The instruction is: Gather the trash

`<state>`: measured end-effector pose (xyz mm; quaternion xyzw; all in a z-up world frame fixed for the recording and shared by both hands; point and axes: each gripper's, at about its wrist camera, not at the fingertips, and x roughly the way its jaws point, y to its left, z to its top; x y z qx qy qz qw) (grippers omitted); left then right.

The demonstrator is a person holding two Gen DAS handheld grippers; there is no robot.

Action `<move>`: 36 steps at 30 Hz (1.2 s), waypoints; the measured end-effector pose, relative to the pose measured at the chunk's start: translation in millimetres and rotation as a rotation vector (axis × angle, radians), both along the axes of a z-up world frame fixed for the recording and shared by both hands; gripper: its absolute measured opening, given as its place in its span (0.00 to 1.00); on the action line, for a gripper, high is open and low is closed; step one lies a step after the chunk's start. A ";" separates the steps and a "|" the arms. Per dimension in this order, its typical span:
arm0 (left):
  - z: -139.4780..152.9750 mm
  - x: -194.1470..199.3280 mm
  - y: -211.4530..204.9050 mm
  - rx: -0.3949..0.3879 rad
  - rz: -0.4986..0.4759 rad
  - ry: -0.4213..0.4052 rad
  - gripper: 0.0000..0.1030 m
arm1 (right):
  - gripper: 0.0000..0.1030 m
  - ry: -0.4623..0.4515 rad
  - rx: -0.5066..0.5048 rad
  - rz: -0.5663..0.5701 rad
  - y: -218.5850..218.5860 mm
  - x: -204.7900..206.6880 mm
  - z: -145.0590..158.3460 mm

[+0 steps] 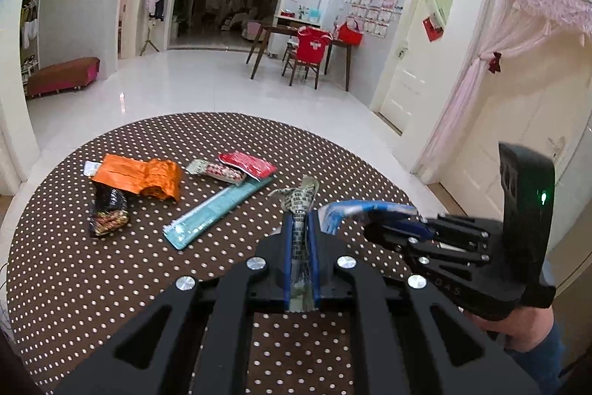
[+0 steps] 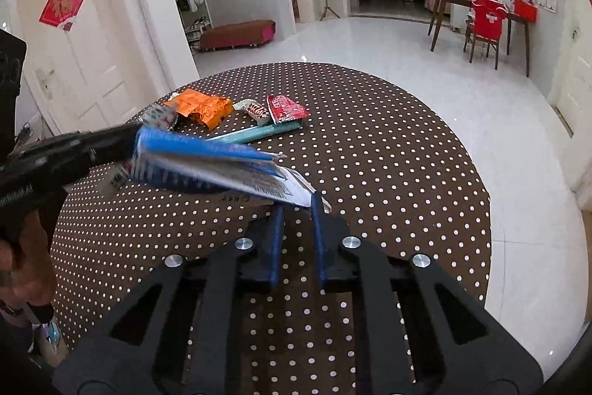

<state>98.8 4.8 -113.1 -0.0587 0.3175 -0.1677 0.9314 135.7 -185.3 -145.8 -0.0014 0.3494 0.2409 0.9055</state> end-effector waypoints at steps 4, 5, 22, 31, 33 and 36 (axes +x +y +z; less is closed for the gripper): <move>7.9 -1.6 8.4 -0.015 0.017 -0.021 0.07 | 0.05 -0.016 0.028 -0.028 -9.2 -7.2 1.7; 10.1 -1.2 8.8 -0.016 0.018 -0.023 0.07 | 0.03 -0.018 0.042 -0.036 -14.3 -9.7 1.9; -2.6 -3.1 -17.1 -0.006 -0.031 0.007 0.07 | 0.85 0.120 0.204 -0.210 -58.4 8.2 -18.1; -3.8 -6.3 -9.2 -0.009 -0.019 0.013 0.07 | 0.70 0.247 0.326 -0.218 -33.8 30.3 -29.1; -4.6 -6.4 -7.0 -0.013 -0.015 0.017 0.07 | 0.68 0.275 0.384 -0.236 -31.2 29.3 -32.3; -4.4 -9.2 -3.2 -0.013 -0.013 0.016 0.07 | 0.68 0.276 0.398 -0.277 -29.7 28.4 -31.2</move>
